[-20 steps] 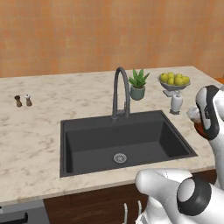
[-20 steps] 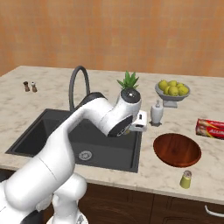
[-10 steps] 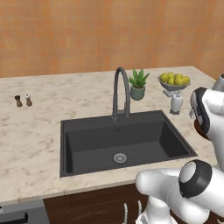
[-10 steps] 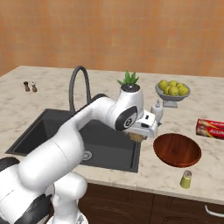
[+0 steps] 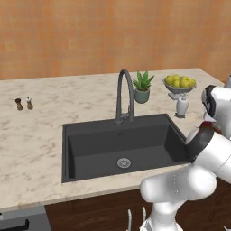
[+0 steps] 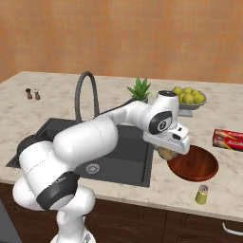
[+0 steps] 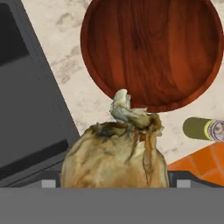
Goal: Pick the onion from the sink and place it in the bowl. Then pick the bowl and place it in the microwave. Then close the microwave door and press the start button.
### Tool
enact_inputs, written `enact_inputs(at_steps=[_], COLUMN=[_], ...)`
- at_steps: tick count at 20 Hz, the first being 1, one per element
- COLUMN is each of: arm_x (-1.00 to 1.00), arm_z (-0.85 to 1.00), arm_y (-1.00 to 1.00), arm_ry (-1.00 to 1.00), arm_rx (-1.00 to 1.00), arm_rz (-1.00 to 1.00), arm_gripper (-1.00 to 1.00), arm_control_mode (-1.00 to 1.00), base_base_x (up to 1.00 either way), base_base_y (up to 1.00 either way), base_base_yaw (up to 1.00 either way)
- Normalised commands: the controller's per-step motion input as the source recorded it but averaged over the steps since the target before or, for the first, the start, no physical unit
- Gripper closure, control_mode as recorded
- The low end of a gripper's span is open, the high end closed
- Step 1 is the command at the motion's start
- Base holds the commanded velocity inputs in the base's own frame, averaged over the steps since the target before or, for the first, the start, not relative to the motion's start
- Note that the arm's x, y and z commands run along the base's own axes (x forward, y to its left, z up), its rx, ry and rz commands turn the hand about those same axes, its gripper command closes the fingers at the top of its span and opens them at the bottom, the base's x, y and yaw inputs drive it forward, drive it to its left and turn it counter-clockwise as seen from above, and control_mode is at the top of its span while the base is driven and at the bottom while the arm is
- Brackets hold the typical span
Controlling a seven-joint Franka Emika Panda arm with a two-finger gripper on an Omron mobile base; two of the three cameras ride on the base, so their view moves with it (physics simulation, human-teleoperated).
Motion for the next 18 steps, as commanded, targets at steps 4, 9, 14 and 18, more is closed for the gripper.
enact_inputs(at_steps=[4, 9, 14, 18], arm_x=[0.41, 0.47, 0.51, 0.45], arm_z=[-0.27, -0.39, -0.34, -0.42], arm_y=[-0.52, -0.4, -0.31, -0.22], arm_ry=[0.2, 0.17, 0.13, 0.1], arm_rx=[0.15, 0.12, 0.13, 0.08], arm_rz=[-0.08, -0.08, -0.07, -0.06], arm_gripper=[1.0, 1.0, 1.0, 1.0], arm_control_mode=[-1.0, -1.0, -1.0, -1.0], base_base_x=[0.0, 0.0, 0.0, 0.0], base_base_y=[0.0, 0.0, 0.0, 0.0], base_base_yaw=[0.0, 0.0, 0.0, 0.0])
